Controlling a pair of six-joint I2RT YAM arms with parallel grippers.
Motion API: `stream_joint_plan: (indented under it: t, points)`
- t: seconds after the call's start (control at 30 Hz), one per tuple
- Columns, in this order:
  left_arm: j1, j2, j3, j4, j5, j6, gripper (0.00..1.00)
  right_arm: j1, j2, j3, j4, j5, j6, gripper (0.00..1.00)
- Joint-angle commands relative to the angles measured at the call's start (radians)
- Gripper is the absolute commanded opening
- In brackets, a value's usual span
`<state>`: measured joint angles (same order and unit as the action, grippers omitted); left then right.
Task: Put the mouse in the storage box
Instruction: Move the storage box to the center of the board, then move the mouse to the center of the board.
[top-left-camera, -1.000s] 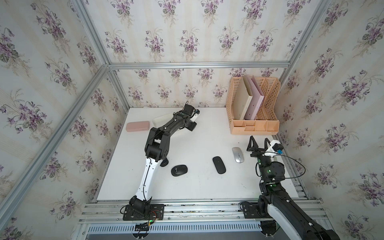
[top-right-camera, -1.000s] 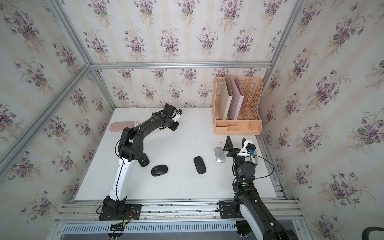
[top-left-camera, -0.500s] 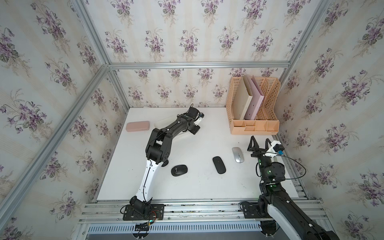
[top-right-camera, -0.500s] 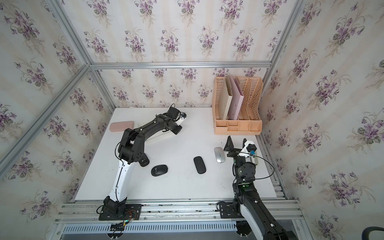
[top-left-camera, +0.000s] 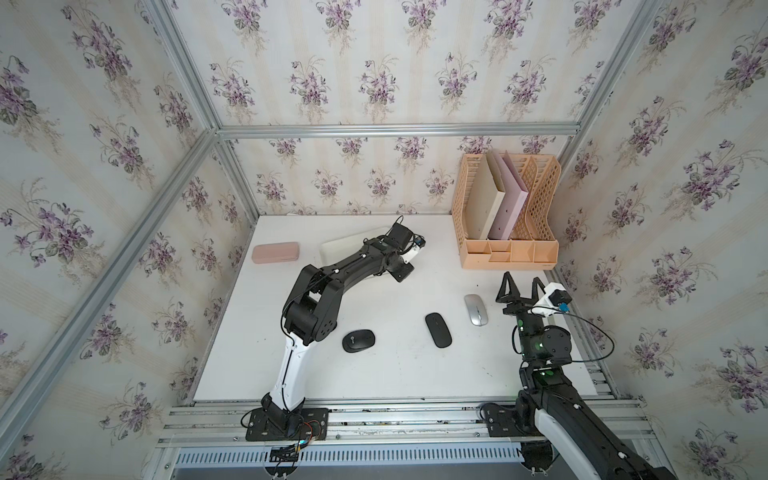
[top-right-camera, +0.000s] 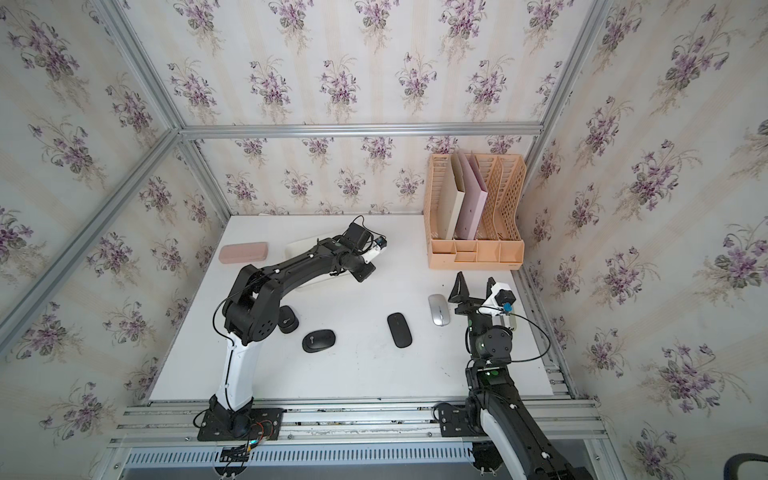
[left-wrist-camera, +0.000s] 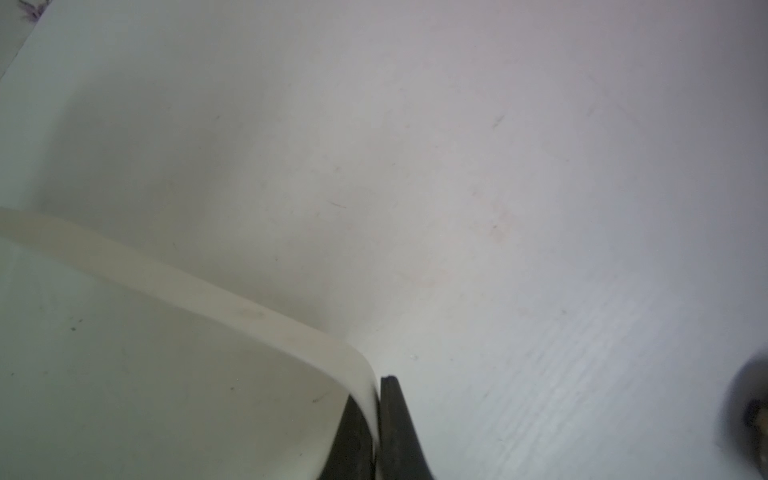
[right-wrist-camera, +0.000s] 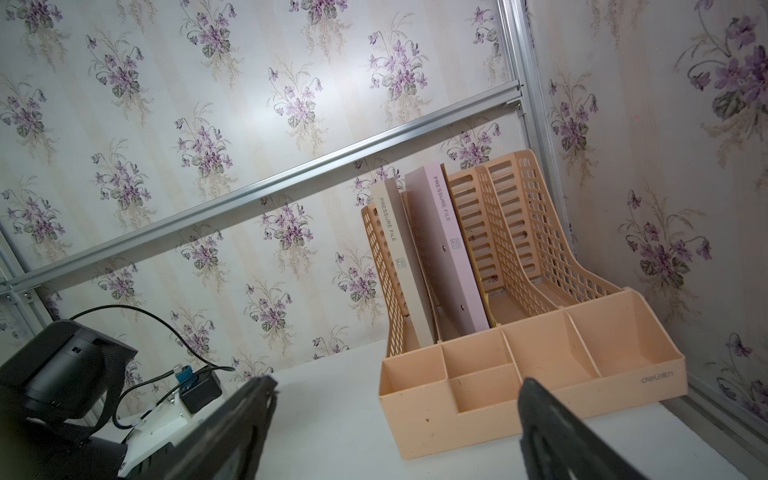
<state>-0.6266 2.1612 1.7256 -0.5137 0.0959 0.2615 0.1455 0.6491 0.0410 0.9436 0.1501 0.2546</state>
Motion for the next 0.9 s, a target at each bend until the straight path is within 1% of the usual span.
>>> stream_joint_plan:
  t: [0.0, 0.13, 0.27, 0.37, 0.43, 0.5, 0.57, 0.63, 0.87]
  points:
    - [-0.06, -0.029, -0.02, -0.018, 0.031, 0.048, 0.0, 0.001, -0.009, -0.004, 0.011, 0.023, 0.002, 0.95]
    - [-0.135, -0.031, -0.023, -0.087, 0.06, 0.048, 0.0, 0.002, -0.023, -0.013, 0.017, 0.031, 0.011, 0.94]
    - [-0.198, -0.015, -0.029, -0.114, 0.073, -0.005, 0.0, 0.001, -0.027, -0.023, 0.024, 0.038, 0.026, 0.94]
    - [-0.234, 0.0, -0.033, -0.108, 0.031, -0.08, 0.0, 0.002, -0.016, -0.027, 0.037, 0.038, 0.026, 0.94]
    - [-0.236, 0.014, -0.022, -0.117, 0.024, -0.164, 0.0, 0.001, -0.012, -0.026, 0.036, 0.037, 0.031, 0.94]
    - [-0.237, 0.016, -0.026, -0.109, 0.006, -0.211, 0.0, 0.0, -0.006, -0.027, 0.044, 0.031, 0.032, 0.94]
    - [-0.244, 0.008, -0.054, -0.071, -0.02, -0.217, 0.0, 0.0, -0.003, -0.027, 0.045, 0.031, 0.031, 0.94]
    - [-0.246, 0.009, -0.061, -0.062, -0.019, -0.221, 0.0, 0.002, -0.002, -0.028, 0.048, 0.033, 0.038, 0.94]
    - [-0.254, 0.0, -0.079, -0.052, 0.003, -0.156, 0.0, 0.0, 0.003, -0.027, 0.054, 0.034, 0.034, 0.94]
